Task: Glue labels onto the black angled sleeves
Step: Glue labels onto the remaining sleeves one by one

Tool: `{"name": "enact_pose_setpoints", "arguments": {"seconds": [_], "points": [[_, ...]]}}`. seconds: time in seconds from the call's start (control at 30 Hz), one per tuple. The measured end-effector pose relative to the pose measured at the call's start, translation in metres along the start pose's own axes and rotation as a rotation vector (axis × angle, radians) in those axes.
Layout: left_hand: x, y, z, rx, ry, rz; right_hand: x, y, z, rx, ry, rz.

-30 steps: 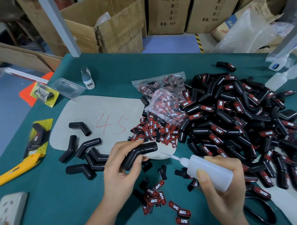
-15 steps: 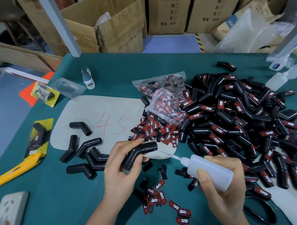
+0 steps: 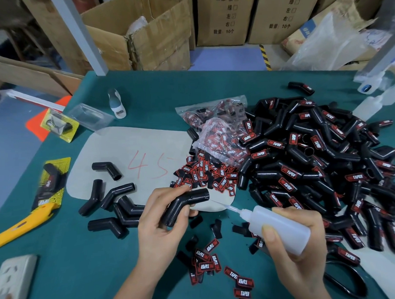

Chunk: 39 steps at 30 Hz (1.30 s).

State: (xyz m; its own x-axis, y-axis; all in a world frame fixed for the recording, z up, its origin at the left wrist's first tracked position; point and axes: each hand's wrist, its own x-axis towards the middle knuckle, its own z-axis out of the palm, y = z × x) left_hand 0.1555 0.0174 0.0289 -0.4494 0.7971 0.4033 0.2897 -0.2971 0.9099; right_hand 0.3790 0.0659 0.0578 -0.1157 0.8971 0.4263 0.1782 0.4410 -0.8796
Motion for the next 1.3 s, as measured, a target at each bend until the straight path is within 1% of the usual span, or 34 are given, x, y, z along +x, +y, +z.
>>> {"name": "enact_pose_setpoints", "arguments": {"seconds": [0.33, 0.6, 1.3], "points": [[-0.0013, 0.0042, 0.0009, -0.023, 0.003, -0.038, -0.0015, 0.0016, 0.0009, -0.002, -0.008, 0.022], [-0.0007, 0.0037, 0.0012, -0.033, 0.013, -0.028, -0.0015, -0.0001, 0.0012, -0.015, -0.003, 0.060], [-0.0027, 0.0046, 0.0033, -0.052, -0.001, -0.056, -0.0051, 0.0033, 0.0028, 0.008, -0.002, 0.061]]}}
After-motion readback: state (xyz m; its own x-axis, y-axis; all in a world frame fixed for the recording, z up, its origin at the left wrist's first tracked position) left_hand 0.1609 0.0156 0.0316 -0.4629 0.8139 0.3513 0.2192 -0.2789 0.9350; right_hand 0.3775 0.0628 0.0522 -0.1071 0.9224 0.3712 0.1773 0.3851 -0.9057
